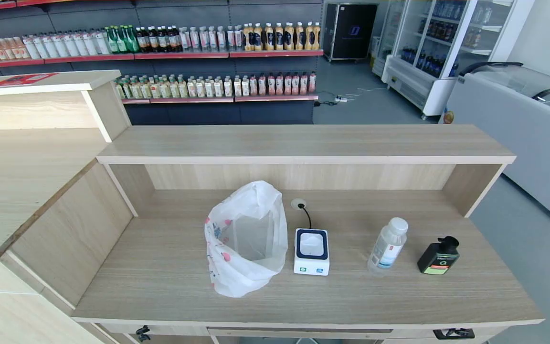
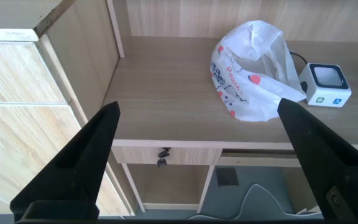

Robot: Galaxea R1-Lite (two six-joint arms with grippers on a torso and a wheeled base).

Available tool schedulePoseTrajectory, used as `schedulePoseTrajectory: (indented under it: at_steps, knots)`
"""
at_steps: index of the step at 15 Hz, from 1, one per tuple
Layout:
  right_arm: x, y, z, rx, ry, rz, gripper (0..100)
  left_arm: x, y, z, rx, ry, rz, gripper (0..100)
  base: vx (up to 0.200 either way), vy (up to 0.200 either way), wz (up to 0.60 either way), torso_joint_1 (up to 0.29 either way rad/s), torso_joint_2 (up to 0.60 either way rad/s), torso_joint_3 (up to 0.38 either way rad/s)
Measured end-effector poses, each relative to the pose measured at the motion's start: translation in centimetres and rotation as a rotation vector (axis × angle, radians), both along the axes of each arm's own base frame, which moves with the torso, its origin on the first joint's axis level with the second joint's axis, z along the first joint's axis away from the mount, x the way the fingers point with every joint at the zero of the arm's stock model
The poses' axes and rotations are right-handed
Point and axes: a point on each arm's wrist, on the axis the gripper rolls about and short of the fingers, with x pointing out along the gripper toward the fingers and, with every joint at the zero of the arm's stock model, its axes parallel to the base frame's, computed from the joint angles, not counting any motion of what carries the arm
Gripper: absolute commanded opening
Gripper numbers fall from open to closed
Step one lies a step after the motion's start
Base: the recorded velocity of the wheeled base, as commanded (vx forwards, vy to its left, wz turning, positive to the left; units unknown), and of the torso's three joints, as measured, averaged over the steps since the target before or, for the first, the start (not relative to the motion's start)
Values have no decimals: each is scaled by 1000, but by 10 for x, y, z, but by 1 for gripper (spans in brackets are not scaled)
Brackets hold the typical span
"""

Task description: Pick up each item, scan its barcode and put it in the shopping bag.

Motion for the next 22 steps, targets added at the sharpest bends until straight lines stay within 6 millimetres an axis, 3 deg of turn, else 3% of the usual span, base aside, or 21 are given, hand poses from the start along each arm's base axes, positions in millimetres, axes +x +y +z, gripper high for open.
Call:
schedulePoseTrajectory:
  at_steps: [1,2,4,7,12,17,22]
  knots:
    - [17,0,12,-5,25,1,0,0,0,0,0,0,0,100,0,0,0,0,0,0]
    - [35,0,22,-15,36,4,100,0,0,0,0,0,0,100,0,0,0,0,0,0]
    - [68,-1,19,-27,111,4,100,0,0,0,0,0,0,100,0,0,0,0,0,0]
    - [96,-6,-19,-37,317,-6,100,0,0,0,0,0,0,100,0,0,0,0,0,0]
    - [151,-23,-42,-124,269,-38,100,0,0,0,0,0,0,100,0,0,0,0,0,0]
    - [180,-50,-92,-247,431,18,100,0,0,0,0,0,0,100,0,0,0,0,0,0]
    - [209,-50,-118,-245,419,127,100,0,0,0,0,0,0,100,0,0,0,0,0,0]
